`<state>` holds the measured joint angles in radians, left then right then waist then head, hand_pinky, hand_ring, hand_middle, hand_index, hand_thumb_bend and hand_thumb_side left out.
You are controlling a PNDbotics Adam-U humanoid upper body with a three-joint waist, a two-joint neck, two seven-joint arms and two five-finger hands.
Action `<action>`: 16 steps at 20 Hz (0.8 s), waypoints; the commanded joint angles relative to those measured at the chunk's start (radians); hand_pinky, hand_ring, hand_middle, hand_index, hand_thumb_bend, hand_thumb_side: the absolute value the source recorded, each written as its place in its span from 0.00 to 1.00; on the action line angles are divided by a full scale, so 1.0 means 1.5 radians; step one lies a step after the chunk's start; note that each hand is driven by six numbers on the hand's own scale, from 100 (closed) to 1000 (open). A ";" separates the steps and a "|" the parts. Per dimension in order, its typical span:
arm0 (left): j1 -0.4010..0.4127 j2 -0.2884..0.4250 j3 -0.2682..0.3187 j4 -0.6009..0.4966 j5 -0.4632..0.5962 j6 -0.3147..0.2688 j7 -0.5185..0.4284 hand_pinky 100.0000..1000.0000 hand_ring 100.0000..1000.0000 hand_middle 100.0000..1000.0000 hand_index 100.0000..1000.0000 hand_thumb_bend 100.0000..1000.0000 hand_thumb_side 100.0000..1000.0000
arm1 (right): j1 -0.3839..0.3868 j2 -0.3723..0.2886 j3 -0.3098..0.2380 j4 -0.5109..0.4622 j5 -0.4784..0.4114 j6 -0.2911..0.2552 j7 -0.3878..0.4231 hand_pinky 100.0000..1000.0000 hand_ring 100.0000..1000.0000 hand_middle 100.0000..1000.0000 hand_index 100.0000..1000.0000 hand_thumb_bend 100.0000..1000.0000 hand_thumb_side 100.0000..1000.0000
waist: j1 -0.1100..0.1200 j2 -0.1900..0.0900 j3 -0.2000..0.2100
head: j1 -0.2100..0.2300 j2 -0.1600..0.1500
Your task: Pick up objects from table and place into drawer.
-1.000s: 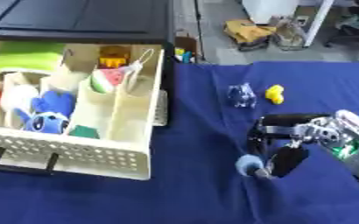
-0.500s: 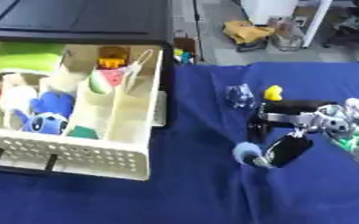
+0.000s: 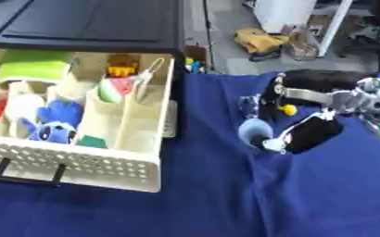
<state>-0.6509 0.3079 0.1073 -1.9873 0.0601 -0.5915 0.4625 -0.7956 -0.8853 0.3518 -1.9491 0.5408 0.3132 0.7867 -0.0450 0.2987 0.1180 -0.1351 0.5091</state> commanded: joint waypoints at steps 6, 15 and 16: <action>-0.002 0.017 -0.003 -0.008 0.003 0.005 -0.004 0.29 0.41 0.52 0.71 0.22 1.00 | -0.095 0.006 -0.024 -0.022 0.040 -0.013 -0.003 0.70 0.70 0.39 0.48 0.20 0.51 | -0.006 -0.028 0.004 | -0.001 -0.004; -0.001 0.014 -0.008 -0.008 0.010 0.007 -0.011 0.29 0.41 0.52 0.71 0.22 1.00 | -0.186 0.077 -0.023 0.013 0.077 -0.030 -0.005 0.71 0.70 0.39 0.48 0.19 0.57 | -0.017 -0.037 0.019 | -0.012 -0.001; -0.001 0.014 -0.008 -0.008 0.011 0.008 -0.012 0.29 0.41 0.52 0.71 0.22 1.00 | -0.202 0.094 -0.021 0.024 0.083 -0.033 -0.005 0.71 0.70 0.39 0.48 0.19 0.57 | -0.018 -0.038 0.020 | -0.013 -0.001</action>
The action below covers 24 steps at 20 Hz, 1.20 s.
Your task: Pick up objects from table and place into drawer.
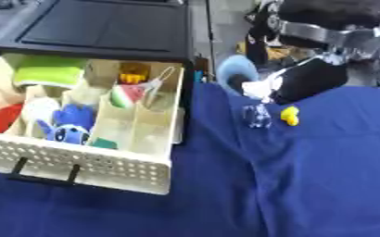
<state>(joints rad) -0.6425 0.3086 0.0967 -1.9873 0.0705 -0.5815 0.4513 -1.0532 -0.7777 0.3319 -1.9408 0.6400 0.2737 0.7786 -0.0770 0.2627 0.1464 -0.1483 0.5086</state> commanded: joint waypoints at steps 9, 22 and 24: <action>-0.007 0.010 -0.003 -0.008 0.008 0.002 -0.008 0.30 0.42 0.53 0.71 0.22 1.00 | -0.139 0.149 0.015 0.142 0.068 -0.029 -0.002 0.71 0.70 0.39 0.48 0.21 0.57 | -0.001 -0.013 0.014 | -0.012 0.000; -0.012 0.004 -0.004 -0.008 0.011 0.002 -0.011 0.30 0.42 0.53 0.71 0.21 1.00 | -0.155 0.221 0.018 0.259 0.104 -0.054 -0.037 0.79 0.80 0.57 0.77 0.47 0.66 | -0.001 -0.004 0.029 | -0.019 -0.001; -0.012 0.004 -0.004 -0.008 0.011 0.002 -0.011 0.30 0.42 0.53 0.71 0.21 1.00 | -0.154 0.219 0.016 0.256 0.103 -0.057 -0.039 0.80 0.80 0.57 0.76 0.47 0.66 | 0.000 -0.003 0.028 | -0.018 -0.001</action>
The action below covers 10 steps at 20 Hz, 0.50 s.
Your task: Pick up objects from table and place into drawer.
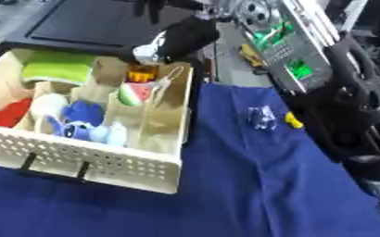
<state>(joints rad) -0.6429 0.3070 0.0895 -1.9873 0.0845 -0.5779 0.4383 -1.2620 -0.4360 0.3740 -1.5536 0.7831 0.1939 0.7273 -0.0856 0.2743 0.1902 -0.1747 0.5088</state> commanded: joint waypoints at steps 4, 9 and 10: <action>-0.012 0.005 0.001 -0.008 0.002 0.000 -0.003 0.30 0.42 0.53 0.71 0.21 1.00 | -0.014 -0.011 -0.013 -0.006 0.006 -0.004 -0.006 0.80 0.80 0.57 0.76 0.47 0.66 | 0.006 -0.011 -0.002 | 0.000 -0.002; -0.011 0.007 0.003 -0.008 0.001 -0.001 -0.001 0.30 0.42 0.52 0.71 0.21 1.00 | 0.002 -0.026 -0.051 -0.053 -0.012 0.013 -0.039 0.79 0.77 0.54 0.72 0.47 0.68 | 0.013 -0.013 -0.005 | 0.001 -0.003; -0.010 0.007 0.004 -0.008 0.001 -0.001 -0.001 0.30 0.42 0.52 0.71 0.21 1.00 | 0.007 -0.032 -0.060 -0.065 -0.017 0.018 -0.048 0.79 0.77 0.54 0.71 0.46 0.70 | 0.014 -0.013 -0.006 | 0.002 -0.004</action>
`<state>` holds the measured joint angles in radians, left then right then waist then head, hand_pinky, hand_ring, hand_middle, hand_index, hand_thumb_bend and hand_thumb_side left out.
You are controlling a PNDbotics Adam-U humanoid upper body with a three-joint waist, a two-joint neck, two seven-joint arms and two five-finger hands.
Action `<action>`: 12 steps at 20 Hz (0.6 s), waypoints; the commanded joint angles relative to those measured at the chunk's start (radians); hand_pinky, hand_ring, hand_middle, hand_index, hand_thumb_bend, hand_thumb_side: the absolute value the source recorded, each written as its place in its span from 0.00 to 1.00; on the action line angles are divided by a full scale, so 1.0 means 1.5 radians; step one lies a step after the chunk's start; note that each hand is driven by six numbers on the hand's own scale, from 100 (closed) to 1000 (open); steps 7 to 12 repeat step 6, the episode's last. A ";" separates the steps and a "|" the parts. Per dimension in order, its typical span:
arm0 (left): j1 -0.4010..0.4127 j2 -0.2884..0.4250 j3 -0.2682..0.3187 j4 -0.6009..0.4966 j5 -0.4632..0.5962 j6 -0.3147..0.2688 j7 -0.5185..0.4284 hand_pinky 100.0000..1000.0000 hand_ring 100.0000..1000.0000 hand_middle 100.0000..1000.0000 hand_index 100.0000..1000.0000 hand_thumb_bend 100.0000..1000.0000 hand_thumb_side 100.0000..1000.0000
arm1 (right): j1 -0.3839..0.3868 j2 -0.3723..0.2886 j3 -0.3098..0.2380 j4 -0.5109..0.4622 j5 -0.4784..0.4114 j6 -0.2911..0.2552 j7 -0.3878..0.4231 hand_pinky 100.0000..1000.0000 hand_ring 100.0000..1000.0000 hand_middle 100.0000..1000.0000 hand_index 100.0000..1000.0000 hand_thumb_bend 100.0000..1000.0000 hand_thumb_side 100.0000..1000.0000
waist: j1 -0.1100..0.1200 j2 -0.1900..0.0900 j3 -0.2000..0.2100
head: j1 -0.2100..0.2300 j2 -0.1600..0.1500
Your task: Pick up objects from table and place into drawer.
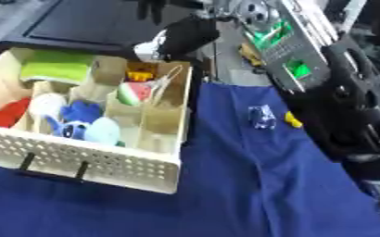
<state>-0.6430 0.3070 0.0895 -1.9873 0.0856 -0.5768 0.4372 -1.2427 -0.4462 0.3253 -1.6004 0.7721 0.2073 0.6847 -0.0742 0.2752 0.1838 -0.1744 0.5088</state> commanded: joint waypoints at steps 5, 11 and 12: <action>-0.008 0.009 0.008 -0.008 -0.003 -0.003 0.004 0.30 0.42 0.52 0.71 0.21 1.00 | 0.033 -0.061 -0.091 -0.112 -0.038 0.032 -0.070 0.78 0.75 0.53 0.70 0.42 0.72 | 0.012 -0.011 -0.010 | 0.011 -0.004; -0.008 0.009 0.008 -0.008 -0.004 -0.004 0.005 0.30 0.42 0.52 0.71 0.21 1.00 | 0.044 -0.069 -0.106 -0.128 -0.042 0.034 -0.080 0.78 0.75 0.53 0.70 0.42 0.72 | 0.014 -0.010 -0.012 | 0.013 -0.004; -0.008 0.009 0.008 -0.008 -0.004 -0.004 0.005 0.30 0.42 0.52 0.71 0.21 1.00 | 0.044 -0.069 -0.106 -0.128 -0.042 0.034 -0.080 0.78 0.75 0.53 0.70 0.42 0.72 | 0.014 -0.010 -0.012 | 0.013 -0.004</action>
